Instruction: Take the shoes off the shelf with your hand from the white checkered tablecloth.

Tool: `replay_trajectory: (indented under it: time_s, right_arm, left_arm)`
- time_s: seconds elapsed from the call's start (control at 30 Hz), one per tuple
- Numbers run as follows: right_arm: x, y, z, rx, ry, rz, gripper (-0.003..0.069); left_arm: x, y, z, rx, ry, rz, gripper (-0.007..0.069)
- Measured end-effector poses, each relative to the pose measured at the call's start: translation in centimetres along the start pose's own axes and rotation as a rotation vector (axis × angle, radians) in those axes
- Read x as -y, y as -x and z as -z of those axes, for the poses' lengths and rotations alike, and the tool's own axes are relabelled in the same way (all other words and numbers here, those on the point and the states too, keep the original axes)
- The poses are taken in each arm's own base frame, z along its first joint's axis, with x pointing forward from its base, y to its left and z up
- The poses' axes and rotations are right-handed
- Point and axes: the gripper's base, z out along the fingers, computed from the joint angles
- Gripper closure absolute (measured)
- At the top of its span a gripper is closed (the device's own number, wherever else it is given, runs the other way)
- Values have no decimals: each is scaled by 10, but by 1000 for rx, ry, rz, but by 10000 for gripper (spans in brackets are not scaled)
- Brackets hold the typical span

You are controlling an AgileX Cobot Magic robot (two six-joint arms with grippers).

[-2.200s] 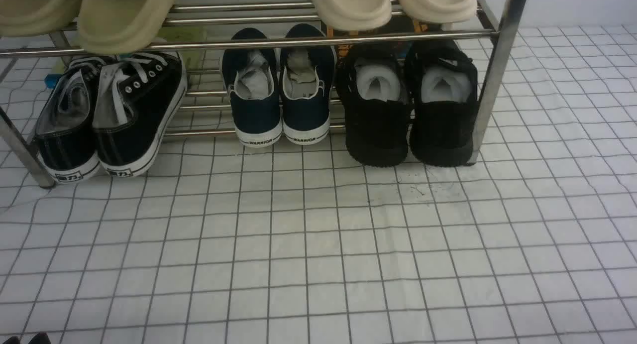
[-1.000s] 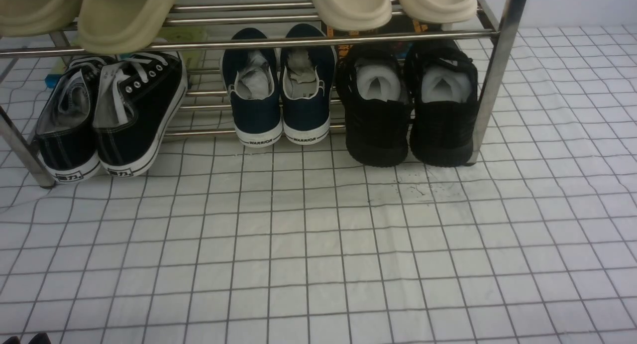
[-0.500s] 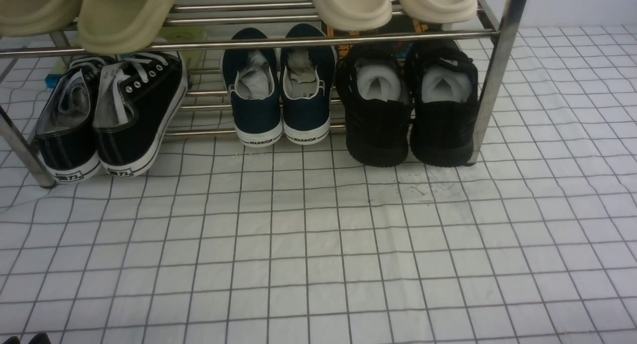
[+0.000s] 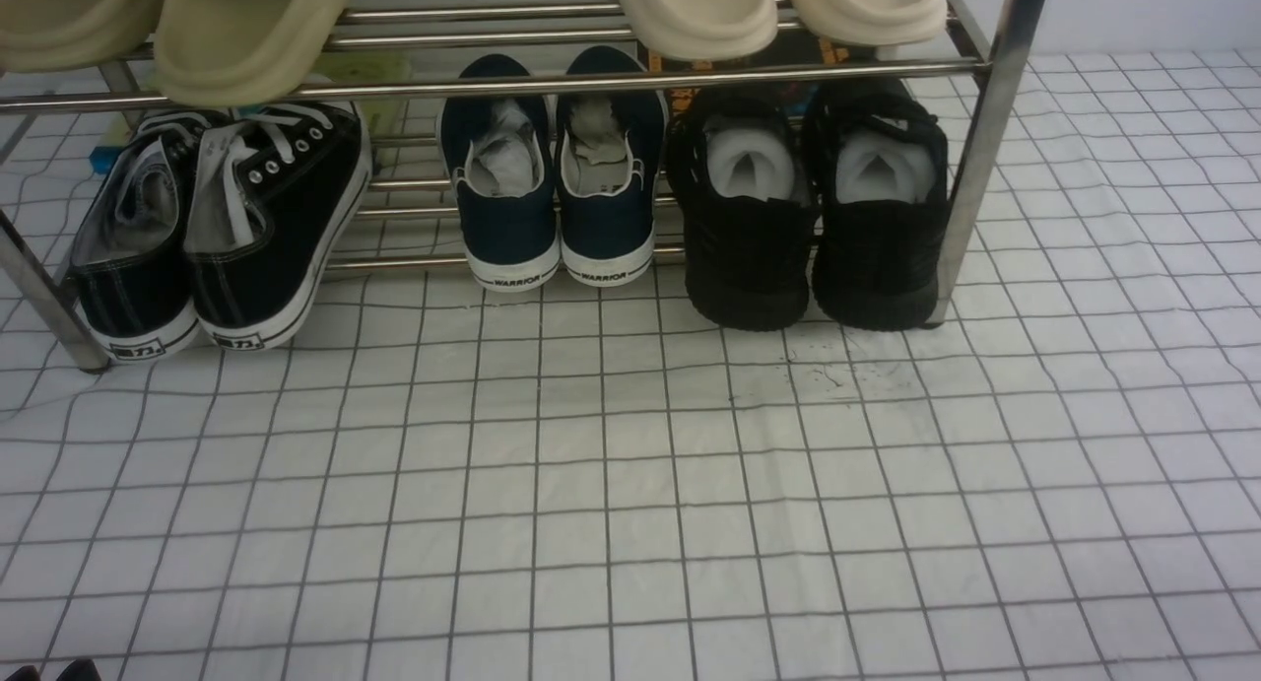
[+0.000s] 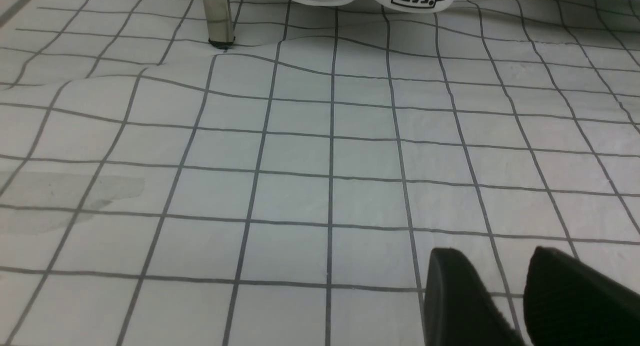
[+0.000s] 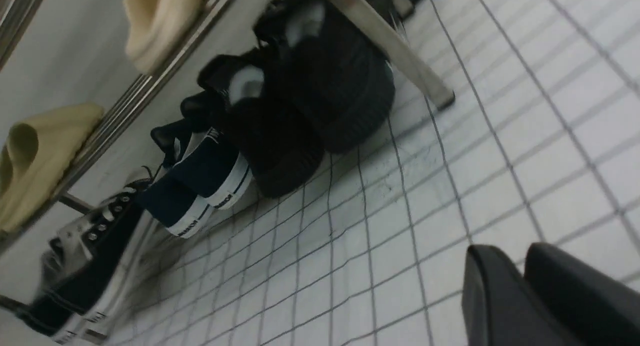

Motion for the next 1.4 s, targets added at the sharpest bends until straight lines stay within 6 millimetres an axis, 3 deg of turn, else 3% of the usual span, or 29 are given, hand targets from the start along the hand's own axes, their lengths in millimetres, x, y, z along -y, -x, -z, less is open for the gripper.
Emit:
replay_trajectory:
  time_s: [0.03, 0.07, 0.1, 0.13, 0.2, 0.3, 0.43, 0.47, 0.53, 0.57, 0.63, 0.73, 0.87, 0.9, 0.97, 1.0, 1.1, 1.23, 1.4]
  right_arm:
    - [-13, 17, -1, -32, -38, 124, 640]
    - [-18, 25, -5, -77, -74, 174, 657]
    - [-21, 29, -4, -89, -83, 199, 662]
    - [-29, 44, -14, -229, -175, 291, 666]
    - [-31, 52, -24, -348, -246, 329, 666]
    - [-29, 64, -61, -669, -390, 354, 664]
    - [-33, 67, -114, -894, -296, 341, 657]
    - [-36, 68, -117, -895, -275, 330, 656]
    - [-44, 70, -153, -969, -126, 323, 634]
    - [-46, 72, -154, -963, -112, 326, 631]
    - [-56, 78, -183, -988, 1, 306, 586]
    - [-73, 87, -211, -973, 103, 316, 508]
    - [-107, 81, -250, -992, 217, 408, 375]
    - [-107, 79, -252, -1000, 219, 408, 370]
    - [-136, 77, -271, -989, 273, 515, 305]
    - [-138, 74, -273, -995, 276, 519, 301]
    - [-173, 83, -294, -916, 269, 614, 269]
    - [-193, 85, -314, -848, 237, 661, 263]
    - [-208, 53, -350, -859, 219, 736, 263]
  left_arm:
    - [0, 0, 0, 0, 0, 0, 384]
    - [0, 0, 0, 0, 0, 0, 384]
    - [0, 0, 0, 0, 0, 0, 384]
    - [0, 0, 0, 0, 0, 0, 384]
    - [0, 0, 0, 0, 0, 0, 384]
    - [0, 0, 0, 0, 0, 0, 384]
    - [0, 0, 0, 0, 0, 0, 384]
    - [0, 0, 0, 0, 0, 0, 384]
    - [0, 0, 0, 0, 0, 0, 384]
    - [0, 0, 0, 0, 0, 0, 384]
    - [0, 0, 0, 0, 0, 0, 384]
    - [0, 0, 0, 0, 0, 0, 384]
    - [0, 0, 0, 0, 0, 0, 384]
    - [0, 0, 0, 0, 0, 0, 384]
    - [0, 0, 0, 0, 0, 0, 384]
    - [0, 0, 0, 0, 0, 0, 384]
    - [0, 0, 0, 0, 0, 0, 384]
    - [0, 0, 0, 0, 0, 0, 384]
    - [0, 0, 0, 0, 0, 0, 384]
